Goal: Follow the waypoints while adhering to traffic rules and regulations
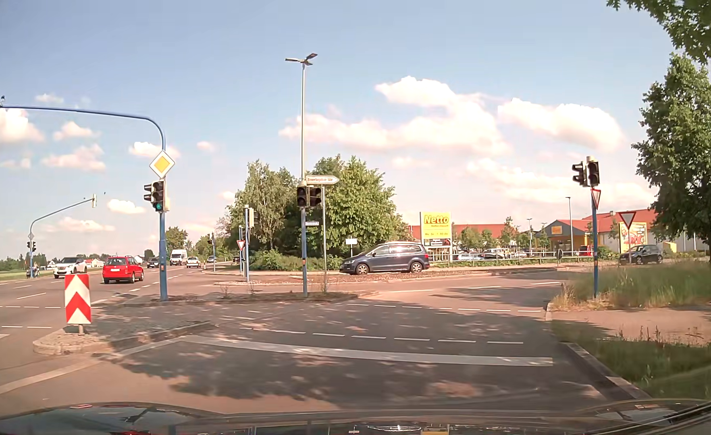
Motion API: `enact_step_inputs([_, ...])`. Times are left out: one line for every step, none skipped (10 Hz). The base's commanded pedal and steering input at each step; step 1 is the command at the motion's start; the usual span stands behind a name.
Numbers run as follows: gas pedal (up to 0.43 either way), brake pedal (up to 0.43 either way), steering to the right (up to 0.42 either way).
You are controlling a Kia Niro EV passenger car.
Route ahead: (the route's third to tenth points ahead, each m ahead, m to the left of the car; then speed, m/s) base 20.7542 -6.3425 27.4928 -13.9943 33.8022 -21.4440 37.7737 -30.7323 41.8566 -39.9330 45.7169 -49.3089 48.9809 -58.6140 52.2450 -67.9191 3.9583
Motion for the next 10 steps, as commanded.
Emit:
enact_step_inputs([0.000,0.079,0.111])
enact_step_inputs([0.000,0.085,0.111])
enact_step_inputs([0.000,0.098,0.110])
enact_step_inputs([0.000,0.116,0.109])
enact_step_inputs([0.000,0.128,0.107])
enact_step_inputs([0.000,0.134,0.106])
enact_step_inputs([0.000,0.146,0.101])
enact_step_inputs([0.000,0.152,0.093])
enact_step_inputs([0.000,0.152,0.083])
enact_step_inputs([0.000,0.152,0.072])
